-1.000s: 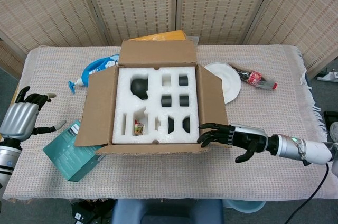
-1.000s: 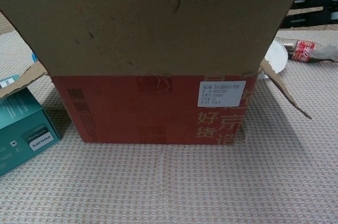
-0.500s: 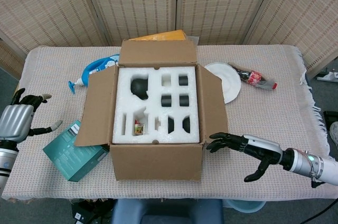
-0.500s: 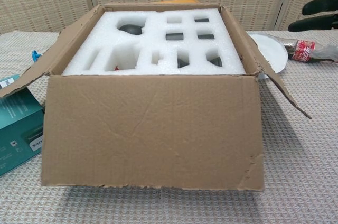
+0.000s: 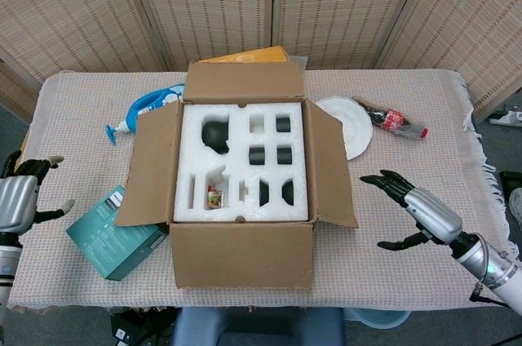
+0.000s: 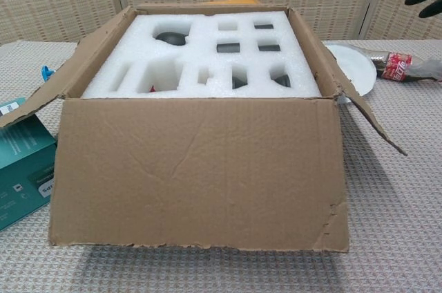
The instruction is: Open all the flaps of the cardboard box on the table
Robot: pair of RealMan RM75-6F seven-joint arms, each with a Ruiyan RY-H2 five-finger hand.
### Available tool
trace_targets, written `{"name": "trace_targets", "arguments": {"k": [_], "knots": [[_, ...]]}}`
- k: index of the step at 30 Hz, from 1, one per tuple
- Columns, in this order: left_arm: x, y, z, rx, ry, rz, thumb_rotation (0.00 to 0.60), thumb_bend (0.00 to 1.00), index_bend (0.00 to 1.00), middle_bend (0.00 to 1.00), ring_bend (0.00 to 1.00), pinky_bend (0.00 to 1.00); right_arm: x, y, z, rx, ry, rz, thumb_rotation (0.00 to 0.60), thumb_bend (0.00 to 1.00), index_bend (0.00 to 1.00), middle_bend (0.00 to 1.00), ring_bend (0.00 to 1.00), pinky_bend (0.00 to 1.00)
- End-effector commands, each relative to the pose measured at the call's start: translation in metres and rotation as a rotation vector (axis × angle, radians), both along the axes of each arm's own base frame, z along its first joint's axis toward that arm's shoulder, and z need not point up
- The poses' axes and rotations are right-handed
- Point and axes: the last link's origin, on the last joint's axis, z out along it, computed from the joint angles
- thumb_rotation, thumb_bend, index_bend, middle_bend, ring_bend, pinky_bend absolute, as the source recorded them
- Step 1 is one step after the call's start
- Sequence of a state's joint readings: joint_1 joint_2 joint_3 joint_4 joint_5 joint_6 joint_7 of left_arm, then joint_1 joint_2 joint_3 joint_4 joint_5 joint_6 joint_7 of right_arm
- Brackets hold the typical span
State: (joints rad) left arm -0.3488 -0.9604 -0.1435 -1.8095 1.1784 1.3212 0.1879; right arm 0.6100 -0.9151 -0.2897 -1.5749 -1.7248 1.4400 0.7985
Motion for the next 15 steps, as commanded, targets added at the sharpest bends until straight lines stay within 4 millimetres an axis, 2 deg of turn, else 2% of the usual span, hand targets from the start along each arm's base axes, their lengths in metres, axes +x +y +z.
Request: {"name": "trace_targets", "arguments": {"k": [1, 6, 15], "knots": [[-0.007, -0.013, -0.009, 0.014, 0.012, 0.005, 0.600, 0.26, 0.24, 0.32, 0.25, 0.00, -0.041, 0.024, -0.005, -0.259, 0.203, -0.192, 0.600, 0.11, 0.06, 0.10, 0.10, 0.00], [-0.013, -0.032, -0.020, 0.024, 0.010, 0.000, 0.600, 0.27, 0.24, 0.32, 0.25, 0.00, -0.060, 0.035, -0.011, -0.354, 0.298, -0.235, 0.600, 0.12, 0.06, 0.08, 0.10, 0.00], [-0.017, -0.061, -0.038, 0.032, 0.013, -0.016, 0.600, 0.27, 0.24, 0.32, 0.25, 0.00, -0.078, 0.052, -0.014, -0.425, 0.322, -0.292, 0.600, 0.12, 0.05, 0.08, 0.09, 0.00]]}}
